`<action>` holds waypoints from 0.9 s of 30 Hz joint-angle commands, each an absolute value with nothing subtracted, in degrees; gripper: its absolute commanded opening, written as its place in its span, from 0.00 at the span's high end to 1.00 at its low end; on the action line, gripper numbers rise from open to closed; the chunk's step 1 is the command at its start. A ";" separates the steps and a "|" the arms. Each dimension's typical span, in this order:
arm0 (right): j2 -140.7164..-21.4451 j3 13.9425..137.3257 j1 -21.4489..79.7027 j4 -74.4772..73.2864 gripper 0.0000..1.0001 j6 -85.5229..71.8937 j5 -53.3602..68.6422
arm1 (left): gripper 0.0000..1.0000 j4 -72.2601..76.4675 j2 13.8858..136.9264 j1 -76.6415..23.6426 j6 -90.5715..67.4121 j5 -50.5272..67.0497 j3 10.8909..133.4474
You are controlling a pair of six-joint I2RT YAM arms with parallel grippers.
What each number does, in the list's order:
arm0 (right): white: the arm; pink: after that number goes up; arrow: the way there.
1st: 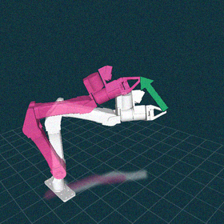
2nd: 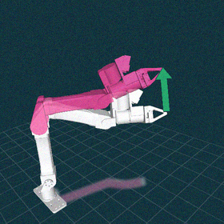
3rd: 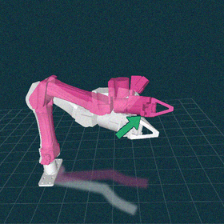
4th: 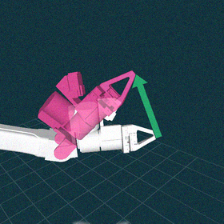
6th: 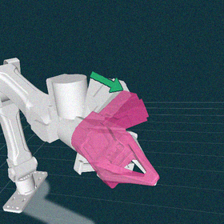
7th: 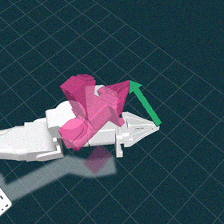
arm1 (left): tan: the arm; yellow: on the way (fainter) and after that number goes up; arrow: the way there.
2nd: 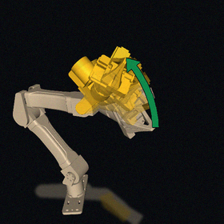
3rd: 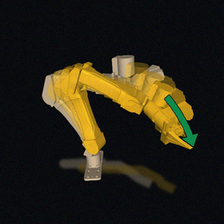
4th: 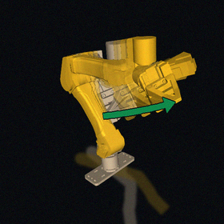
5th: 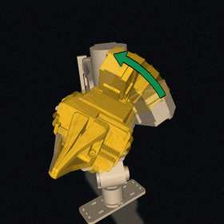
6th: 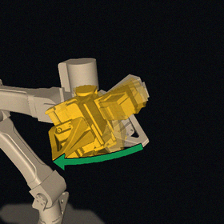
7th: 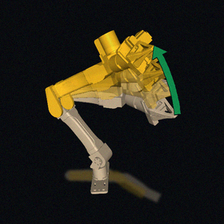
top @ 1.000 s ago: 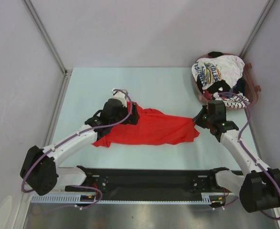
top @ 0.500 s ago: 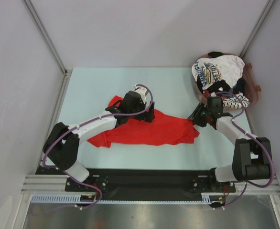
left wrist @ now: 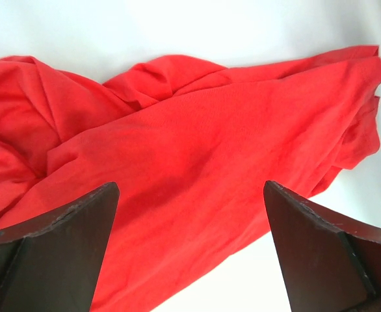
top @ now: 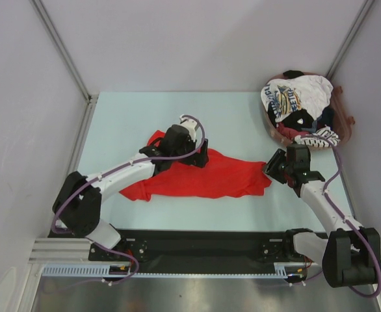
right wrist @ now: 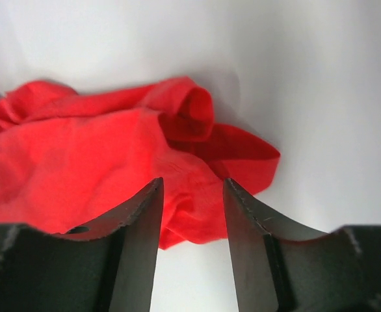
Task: Fold and stack the tank tops
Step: Flatten the tank top out
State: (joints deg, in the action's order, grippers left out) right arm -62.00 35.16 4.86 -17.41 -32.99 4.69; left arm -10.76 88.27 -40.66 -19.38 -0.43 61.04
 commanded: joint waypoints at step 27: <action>-70.14 32.60 8.70 -11.25 0.91 -29.18 2.73 | 0.00 -13.89 79.63 -40.87 -18.02 -4.92 59.77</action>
State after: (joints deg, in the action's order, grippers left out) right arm -70.67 30.89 7.86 -11.68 -30.72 4.23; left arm -13.67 82.26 -40.64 -18.98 -3.38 59.99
